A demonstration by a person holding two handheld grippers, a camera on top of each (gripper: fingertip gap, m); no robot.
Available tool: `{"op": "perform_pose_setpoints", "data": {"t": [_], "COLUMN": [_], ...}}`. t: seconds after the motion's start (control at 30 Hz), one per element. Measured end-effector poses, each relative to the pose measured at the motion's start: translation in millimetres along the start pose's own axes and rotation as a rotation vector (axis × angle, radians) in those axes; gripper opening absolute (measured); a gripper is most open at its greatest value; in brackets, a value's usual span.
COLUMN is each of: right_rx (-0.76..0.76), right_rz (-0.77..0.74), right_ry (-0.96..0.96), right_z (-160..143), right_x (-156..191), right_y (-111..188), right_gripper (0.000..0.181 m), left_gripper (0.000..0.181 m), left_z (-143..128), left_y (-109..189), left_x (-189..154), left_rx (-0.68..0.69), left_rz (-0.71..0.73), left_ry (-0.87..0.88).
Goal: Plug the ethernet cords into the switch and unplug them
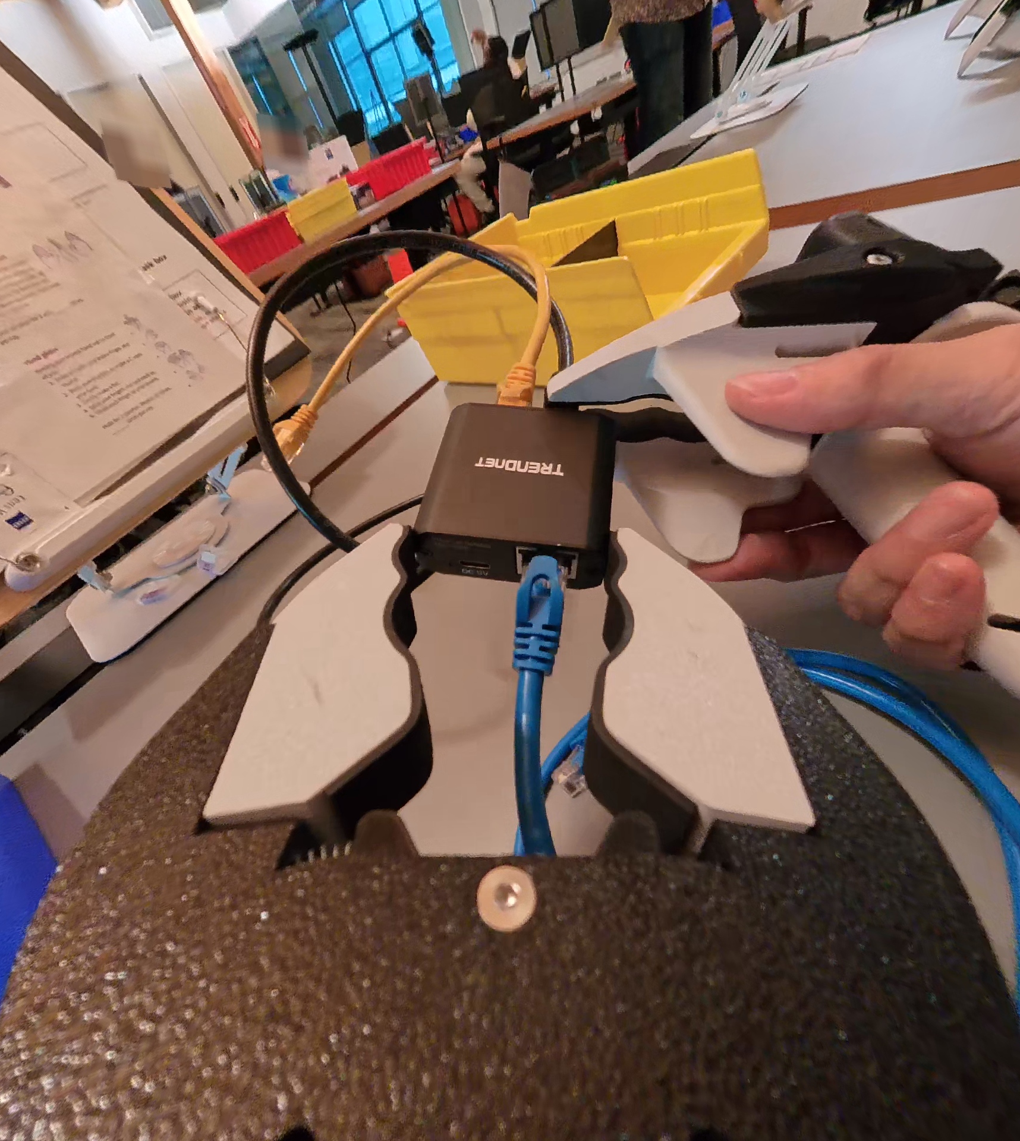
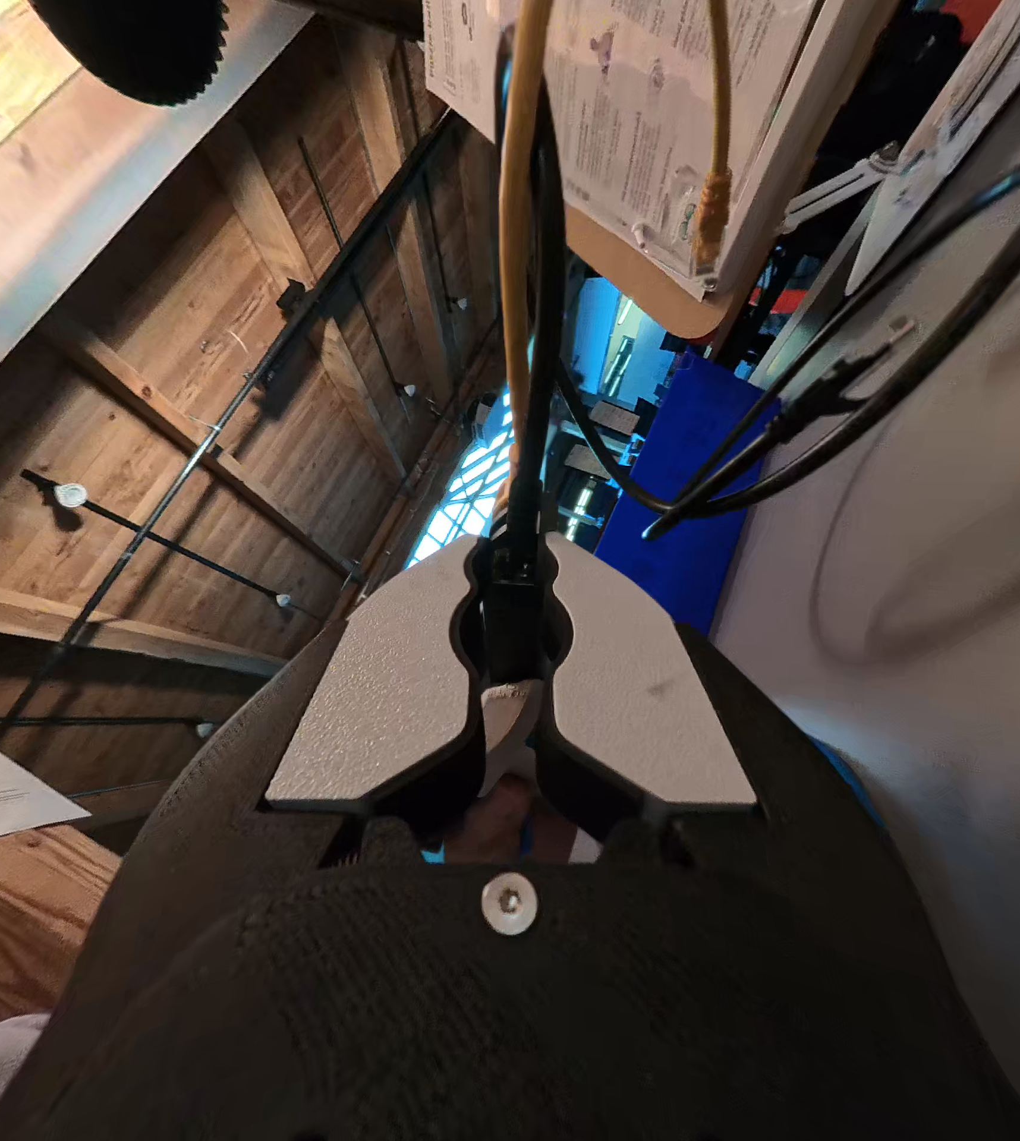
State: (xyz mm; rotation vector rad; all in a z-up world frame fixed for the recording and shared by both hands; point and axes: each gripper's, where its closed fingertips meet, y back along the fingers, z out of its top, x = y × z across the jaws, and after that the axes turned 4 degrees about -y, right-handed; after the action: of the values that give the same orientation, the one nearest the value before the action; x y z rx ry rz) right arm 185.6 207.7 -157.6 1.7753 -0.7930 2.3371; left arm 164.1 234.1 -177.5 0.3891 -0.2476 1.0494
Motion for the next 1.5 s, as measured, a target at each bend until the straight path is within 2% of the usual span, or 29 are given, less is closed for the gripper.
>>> {"op": "perform_pose_setpoints", "data": {"t": [0.17,0.27,0.43,0.67,1.07,1.5], "right_rx": [0.013,-0.023,-0.047,-0.078,-0.040,-0.050], "right_rz": [0.028,0.007,0.005,0.005,-0.044,-0.046], "right_ry": [-0.046,-0.055,-0.056,-0.074,-0.066,-0.105], "right_z": [-10,-7,-2,1,-1,-2], "right_x": [3,0,4,3,-2,-8], "right_y": [-2,-1,0,3,9,8], "right_gripper": [0.014,0.014,0.014,0.014,0.014,0.014], "left_gripper": [0.062,0.061,0.061,0.061,0.061,0.061], "left_z": [7,5,9,5,2,1], "left_y": [0,-4,-5,-8,-7,-8], "left_x": [-5,-6,-6,-8,-11,-11], "left_rx": [-0.097,-0.075,-0.139,-0.091,0.019,0.038], "left_rz": [-0.032,-0.018,0.033,0.031,-0.041,-0.003], "left_ry": [0.063,0.059,-0.021,0.001,0.040,-0.018]}}
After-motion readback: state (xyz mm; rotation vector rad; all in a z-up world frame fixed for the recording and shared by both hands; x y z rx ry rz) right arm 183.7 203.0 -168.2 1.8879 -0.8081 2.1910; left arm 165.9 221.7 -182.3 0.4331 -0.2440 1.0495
